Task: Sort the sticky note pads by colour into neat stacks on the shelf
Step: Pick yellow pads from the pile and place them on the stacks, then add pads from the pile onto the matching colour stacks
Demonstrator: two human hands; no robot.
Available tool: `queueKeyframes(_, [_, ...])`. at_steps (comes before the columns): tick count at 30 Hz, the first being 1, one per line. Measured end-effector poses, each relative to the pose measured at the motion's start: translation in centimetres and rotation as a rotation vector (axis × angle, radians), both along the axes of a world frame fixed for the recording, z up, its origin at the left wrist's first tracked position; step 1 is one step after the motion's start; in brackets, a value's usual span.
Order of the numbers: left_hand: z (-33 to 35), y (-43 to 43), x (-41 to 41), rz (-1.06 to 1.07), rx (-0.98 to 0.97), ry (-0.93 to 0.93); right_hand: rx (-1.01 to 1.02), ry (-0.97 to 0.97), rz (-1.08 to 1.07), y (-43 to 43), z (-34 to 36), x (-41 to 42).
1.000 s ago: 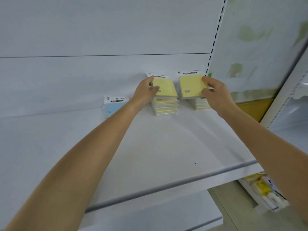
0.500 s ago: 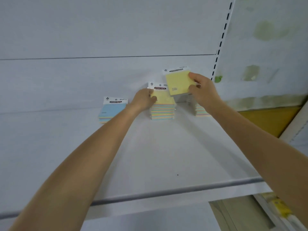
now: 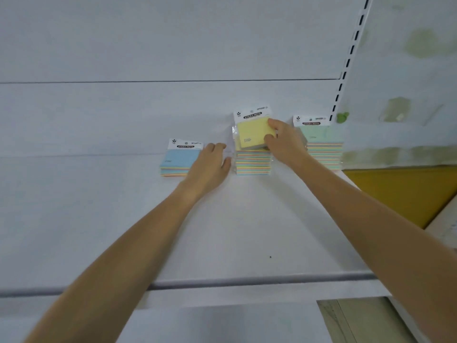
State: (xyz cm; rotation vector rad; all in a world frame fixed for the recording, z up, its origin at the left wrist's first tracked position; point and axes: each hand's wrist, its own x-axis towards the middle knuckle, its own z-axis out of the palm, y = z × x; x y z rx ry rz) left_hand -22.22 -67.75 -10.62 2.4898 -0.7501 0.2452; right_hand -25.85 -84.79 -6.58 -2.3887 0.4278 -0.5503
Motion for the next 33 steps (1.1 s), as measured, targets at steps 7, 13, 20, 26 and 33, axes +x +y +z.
queueKeyframes(7, [-0.6,1.4,-1.3,-0.079,0.356,0.083,-0.083,-0.05,0.085,0.8,-3.0,-0.3])
queueKeyframes(13, [-0.6,1.7,-1.4,-0.128,0.391,0.091,-0.254,-0.016,0.151,0.2,-3.6,-0.8])
queueKeyframes(20, [-0.6,1.9,-1.8,-0.137,0.399,0.101,-0.362,-0.051,0.152,0.1,-3.9,-0.5])
queueKeyframes(26, [-0.1,2.8,-2.6,-0.109,0.41,0.063,-0.365,-0.231,0.158,0.9,-2.7,-1.4])
queueKeyframes(33, [2.2,11.0,-2.6,-0.069,0.455,-0.176,-0.628,-0.296,0.365,8.4,0.2,0.3])
